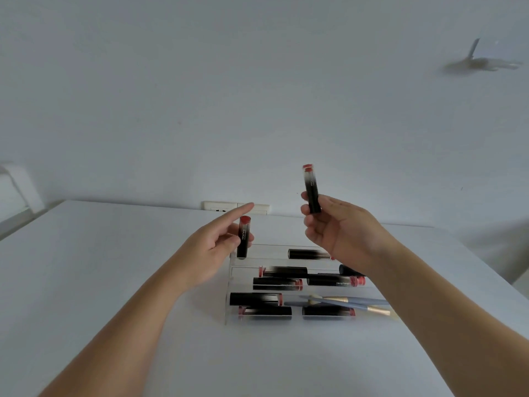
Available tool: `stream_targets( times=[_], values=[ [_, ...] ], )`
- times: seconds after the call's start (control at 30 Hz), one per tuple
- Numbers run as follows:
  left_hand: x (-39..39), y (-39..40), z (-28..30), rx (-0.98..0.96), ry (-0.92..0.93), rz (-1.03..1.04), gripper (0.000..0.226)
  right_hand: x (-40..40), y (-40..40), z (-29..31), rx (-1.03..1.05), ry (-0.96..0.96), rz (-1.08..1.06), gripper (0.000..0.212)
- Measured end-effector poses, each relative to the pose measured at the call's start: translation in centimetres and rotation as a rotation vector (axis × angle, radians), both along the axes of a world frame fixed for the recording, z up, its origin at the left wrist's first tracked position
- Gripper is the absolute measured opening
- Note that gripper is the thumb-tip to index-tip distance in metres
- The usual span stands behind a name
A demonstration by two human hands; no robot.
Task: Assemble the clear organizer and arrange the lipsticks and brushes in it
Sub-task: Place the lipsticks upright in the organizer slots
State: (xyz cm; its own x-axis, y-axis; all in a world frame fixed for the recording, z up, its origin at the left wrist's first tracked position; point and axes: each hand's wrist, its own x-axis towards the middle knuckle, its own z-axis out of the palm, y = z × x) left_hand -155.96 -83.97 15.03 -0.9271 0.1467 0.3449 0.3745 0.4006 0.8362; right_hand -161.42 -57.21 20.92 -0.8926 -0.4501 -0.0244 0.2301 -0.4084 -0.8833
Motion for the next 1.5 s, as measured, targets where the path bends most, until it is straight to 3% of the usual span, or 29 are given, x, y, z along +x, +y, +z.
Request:
stream_targets(
  times=[0.1, 0.23, 0.63, 0.8, 0.93, 1.03, 1.27, 1.4, 1.5],
  values=[
    [0.2, -0.1, 0.1, -0.019, 0.003, 0.005, 0.067, 0.4, -0.7, 0.0, -0.083, -0.028, 0.048, 0.023],
    [0.4, -0.2, 0.3, 0.018, -0.011, -0.010, 0.056, 0.7, -1.4, -0.1, -0.034, 0.009, 0.066, 0.017],
    [0.3, 0.8, 0.2, 0.102, 0.048, 0.054, 0.059, 1.2, -4.4, -0.5, 0.903, 0.556, -0.146, 0.025],
    [0.0, 0.7, 0.0, 0.087, 0.043, 0.043, 0.061, 1.0, -5.9, -1.3, 1.080, 0.688, -0.093, 0.023],
    [-0.1, 0.6, -0.2, 0.081, 0.055, 0.041, 0.062, 1.0, -6.5, -1.2, 1.139, 0.768, -0.067, 0.018],
    [-0.2, 0.6, -0.3, 0.077, 0.071, 0.056, 0.063, 0.9, -6.8, -1.0, 1.098, 0.751, -0.041, 0.011],
    [-0.2, 0.5, -0.4, 0.053, 0.094, 0.069, 0.064, 0.6, -6.8, 0.0, 1.147, 0.590, 0.089, 0.018],
    [-0.2, 0.5, -0.5, 0.053, 0.089, 0.072, 0.063, 0.6, -6.5, 1.1, 1.201, 0.607, 0.211, 0.016],
    [-0.1, 0.4, -0.5, 0.058, 0.087, 0.069, 0.063, 0.6, -6.8, 1.1, 1.229, 0.647, 0.172, 0.011]
  ],
)
